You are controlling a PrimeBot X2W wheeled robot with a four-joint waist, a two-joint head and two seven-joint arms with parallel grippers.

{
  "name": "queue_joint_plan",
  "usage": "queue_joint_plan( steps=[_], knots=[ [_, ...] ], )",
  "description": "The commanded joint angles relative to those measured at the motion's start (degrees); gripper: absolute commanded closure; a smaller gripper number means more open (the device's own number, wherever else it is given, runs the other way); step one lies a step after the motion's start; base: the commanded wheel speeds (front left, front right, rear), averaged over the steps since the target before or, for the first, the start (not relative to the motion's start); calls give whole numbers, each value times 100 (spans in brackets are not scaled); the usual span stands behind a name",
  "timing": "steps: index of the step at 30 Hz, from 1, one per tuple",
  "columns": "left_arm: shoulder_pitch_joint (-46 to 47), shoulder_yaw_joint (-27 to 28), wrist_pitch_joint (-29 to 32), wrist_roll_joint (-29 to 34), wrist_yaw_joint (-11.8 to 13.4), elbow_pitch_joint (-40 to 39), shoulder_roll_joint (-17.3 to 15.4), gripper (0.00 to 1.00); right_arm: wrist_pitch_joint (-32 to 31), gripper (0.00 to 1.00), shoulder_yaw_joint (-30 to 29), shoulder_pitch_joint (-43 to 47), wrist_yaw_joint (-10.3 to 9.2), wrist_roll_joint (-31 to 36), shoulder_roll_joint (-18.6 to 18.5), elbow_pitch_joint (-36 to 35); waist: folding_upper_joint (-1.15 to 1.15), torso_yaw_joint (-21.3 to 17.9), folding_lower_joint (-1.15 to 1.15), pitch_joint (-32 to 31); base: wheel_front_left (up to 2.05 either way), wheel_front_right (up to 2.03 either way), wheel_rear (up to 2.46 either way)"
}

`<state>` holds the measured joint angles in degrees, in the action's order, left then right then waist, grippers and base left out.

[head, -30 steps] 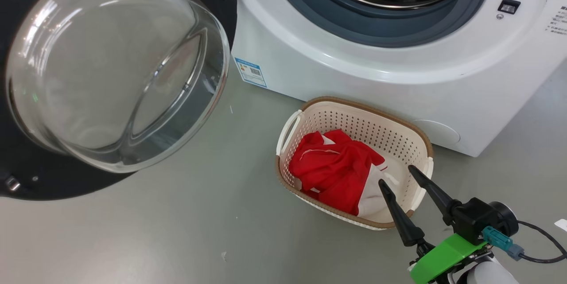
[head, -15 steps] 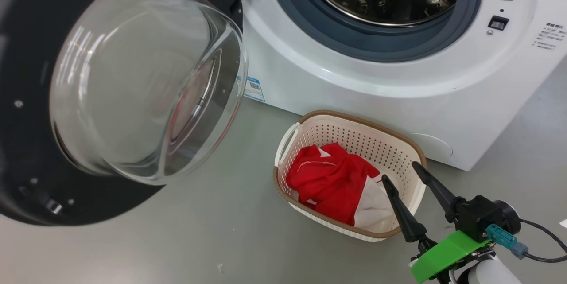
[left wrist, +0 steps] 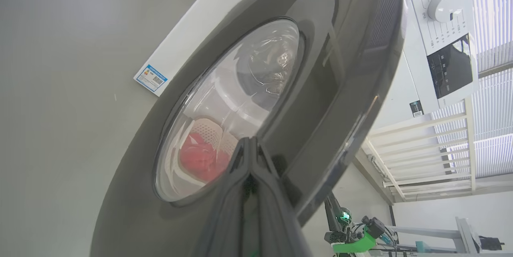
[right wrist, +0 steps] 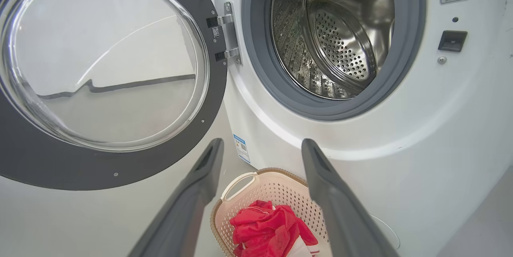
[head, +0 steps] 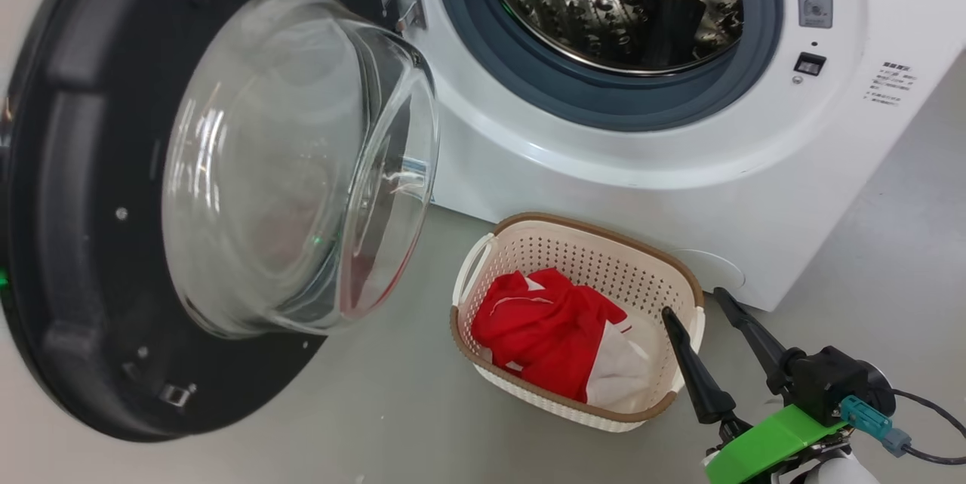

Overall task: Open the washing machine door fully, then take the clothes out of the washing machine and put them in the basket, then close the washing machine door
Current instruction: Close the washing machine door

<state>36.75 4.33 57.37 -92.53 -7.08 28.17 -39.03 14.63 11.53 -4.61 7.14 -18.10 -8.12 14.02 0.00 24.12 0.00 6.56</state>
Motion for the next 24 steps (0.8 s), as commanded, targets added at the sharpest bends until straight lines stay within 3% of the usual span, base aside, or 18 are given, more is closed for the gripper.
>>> queue_joint_plan(
  steps=[1,10,24],
  knots=[
    [-34,212,117,-73,-41,-242,-292,100,37,0,67,17,35,-36,19,-159,0,-62,0,-63,0,0,0],
    [-500,143,464,-63,-41,-1223,-131,100,37,0,-21,149,35,-52,148,-199,0,-409,0,-278,0,0,0],
    [-655,-269,459,203,-41,-2430,511,100,37,0,-205,404,35,-93,279,-259,0,-954,0,-502,0,0,0]
  ],
)
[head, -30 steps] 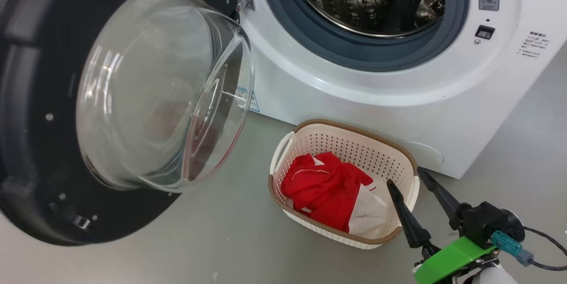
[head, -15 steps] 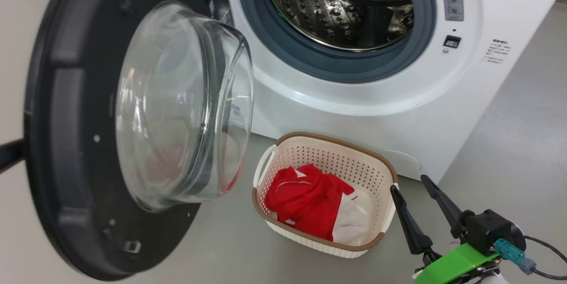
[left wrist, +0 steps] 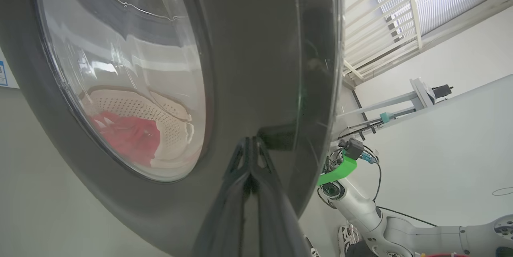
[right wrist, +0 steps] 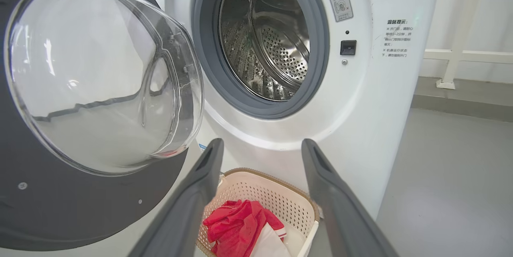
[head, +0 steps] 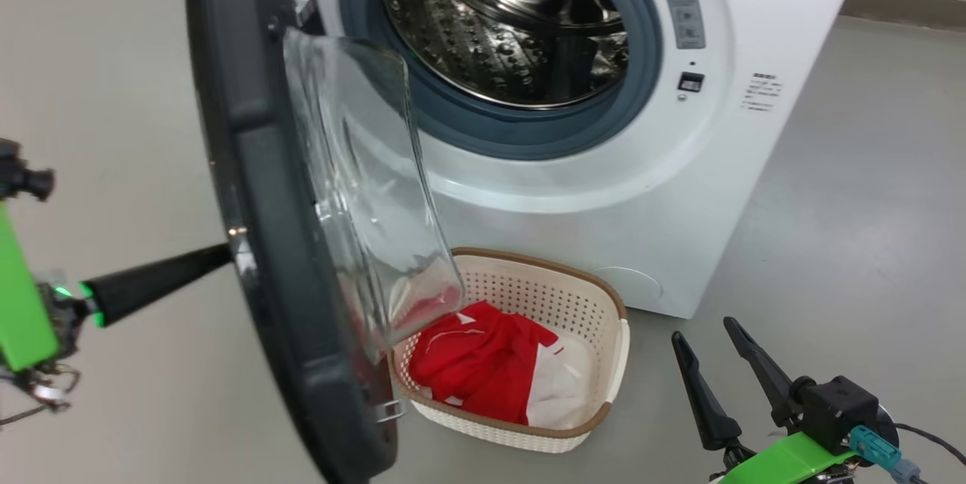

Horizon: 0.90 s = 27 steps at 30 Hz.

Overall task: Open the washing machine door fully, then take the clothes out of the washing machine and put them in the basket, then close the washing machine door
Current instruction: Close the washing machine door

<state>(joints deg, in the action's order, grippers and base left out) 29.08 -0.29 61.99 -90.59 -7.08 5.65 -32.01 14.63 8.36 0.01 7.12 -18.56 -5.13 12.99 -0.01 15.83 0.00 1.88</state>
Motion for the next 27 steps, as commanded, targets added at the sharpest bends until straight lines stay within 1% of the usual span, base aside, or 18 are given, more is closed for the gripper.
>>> queue_joint_plan(
  steps=[1,8,14,20,27],
  knots=[
    [121,130,-9,50,-41,-253,-145,100,37,0,111,-58,36,-46,-13,-163,1,-170,0,-23,0,0,0],
    [328,-217,-460,401,-41,-537,312,100,37,0,107,-144,36,-26,21,-198,1,-450,0,121,0,0,0],
    [663,-525,-956,685,-41,-479,640,100,37,0,69,-290,36,1,62,-230,1,-694,0,342,0,0,0],
    [1029,-794,-1516,911,-41,-290,760,100,37,0,23,-455,36,27,116,-266,1,-978,0,621,0,0,0],
    [1458,-1036,-2219,1027,-41,-45,688,100,37,0,-44,-664,36,43,173,-308,1,-1338,0,964,0,0,0]
  ],
)
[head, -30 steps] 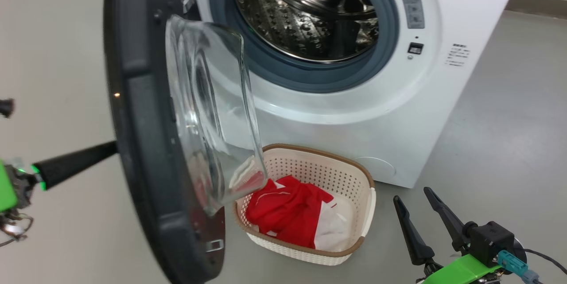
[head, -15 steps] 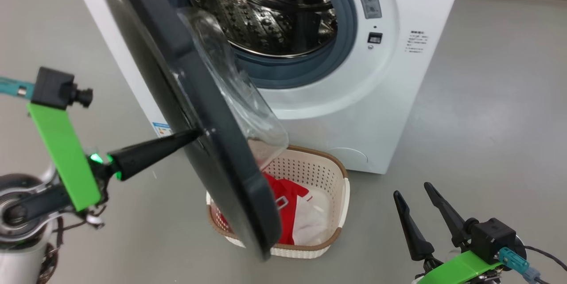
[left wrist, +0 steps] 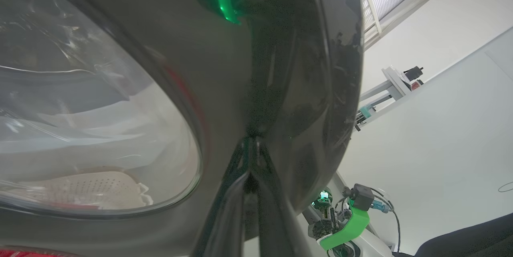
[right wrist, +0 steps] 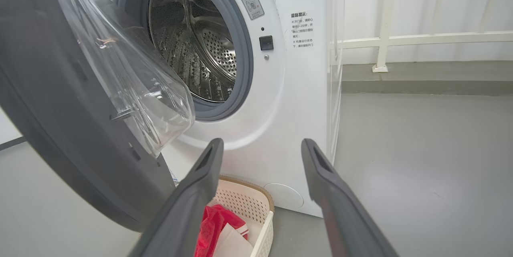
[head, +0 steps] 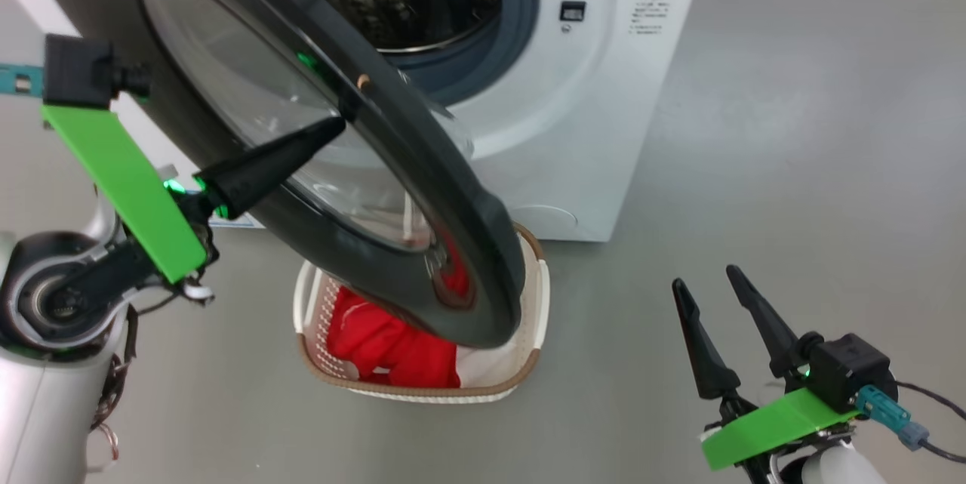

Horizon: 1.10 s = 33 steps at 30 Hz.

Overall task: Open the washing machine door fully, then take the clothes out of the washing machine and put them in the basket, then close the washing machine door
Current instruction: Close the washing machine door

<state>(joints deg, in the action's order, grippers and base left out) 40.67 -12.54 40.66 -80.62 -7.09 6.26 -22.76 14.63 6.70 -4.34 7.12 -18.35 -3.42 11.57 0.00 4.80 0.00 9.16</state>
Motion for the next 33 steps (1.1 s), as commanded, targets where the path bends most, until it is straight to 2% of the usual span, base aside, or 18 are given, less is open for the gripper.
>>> queue_joint_plan(
  steps=[1,13,22,26,33],
  knots=[
    [357,160,-176,29,-40,-73,-253,100,37,0,118,-261,36,23,10,-175,0,-289,0,288,0,0,0],
    [1067,-241,-1062,29,-40,288,-486,100,37,0,144,-611,36,-71,51,-254,0,-856,0,787,0,0,0],
    [1565,-363,-1960,98,-40,856,-964,100,37,0,176,-733,36,-250,53,-325,0,-1316,0,1026,0,0,0],
    [1725,-445,-2290,25,-40,1088,-1088,100,37,0,148,-728,36,-278,54,-338,0,-1399,0,1039,0,0,0],
    [1682,-762,-2431,-243,-40,1191,-1201,100,37,0,115,-687,36,-245,54,-319,0,-1359,0,935,0,0,0]
  ],
)
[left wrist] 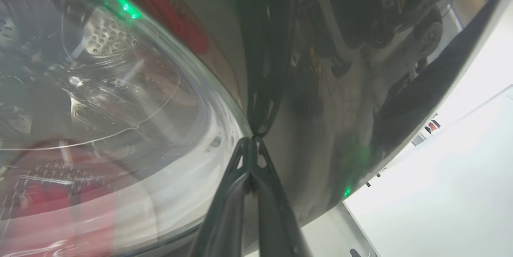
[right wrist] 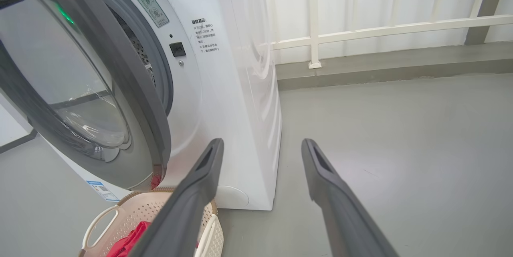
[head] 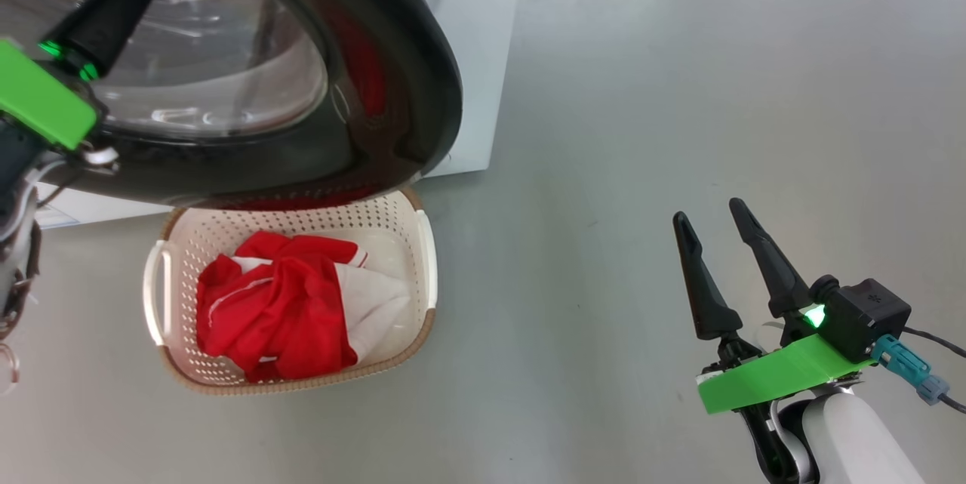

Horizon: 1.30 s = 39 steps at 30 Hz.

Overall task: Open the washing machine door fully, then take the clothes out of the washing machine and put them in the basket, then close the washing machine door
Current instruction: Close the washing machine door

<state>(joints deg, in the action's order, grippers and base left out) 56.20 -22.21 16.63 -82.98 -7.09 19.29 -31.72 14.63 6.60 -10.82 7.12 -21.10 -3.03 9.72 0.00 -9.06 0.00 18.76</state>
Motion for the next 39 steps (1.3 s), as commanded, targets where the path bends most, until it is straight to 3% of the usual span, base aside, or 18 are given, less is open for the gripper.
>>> queue_joint_plan(
  steps=[1,5,6,7,10,12,13,28,39],
  knots=[
    [90,154,-46,-43,-40,-125,-306,100,37,0,119,-32,36,43,14,-127,0,57,0,-60,0,0,0],
    [-128,4,-42,-251,-40,-174,-311,100,37,0,111,11,36,104,14,-104,0,180,0,-183,0,0,0],
    [-204,-14,-64,-303,-40,-186,-306,96,37,0,110,25,36,119,14,-98,0,214,0,-219,0,0,0],
    [-282,-24,-104,-345,-40,-200,-299,73,37,0,108,42,36,137,15,-85,0,249,0,-260,0,0,0],
    [-559,-58,-247,-437,-40,-256,-274,44,37,0,100,101,36,185,15,-60,0,373,0,-369,0,0,0],
    [-763,-61,-361,-502,-40,-299,-246,9,37,0,103,146,36,226,15,-41,0,456,0,-445,0,0,0],
    [-870,-63,-423,-520,-40,-322,-238,0,37,0,98,167,36,244,15,-35,0,499,0,-482,0,0,0],
    [-2517,-265,-1188,-520,-40,-639,-217,0,37,0,13,517,36,389,-70,-6,0,1021,0,-897,0,0,0],
    [-3609,-158,-1843,-639,-40,-535,-155,0,37,0,-79,771,36,362,-270,-6,0,1124,0,-1012,0,0,0]
  ],
)
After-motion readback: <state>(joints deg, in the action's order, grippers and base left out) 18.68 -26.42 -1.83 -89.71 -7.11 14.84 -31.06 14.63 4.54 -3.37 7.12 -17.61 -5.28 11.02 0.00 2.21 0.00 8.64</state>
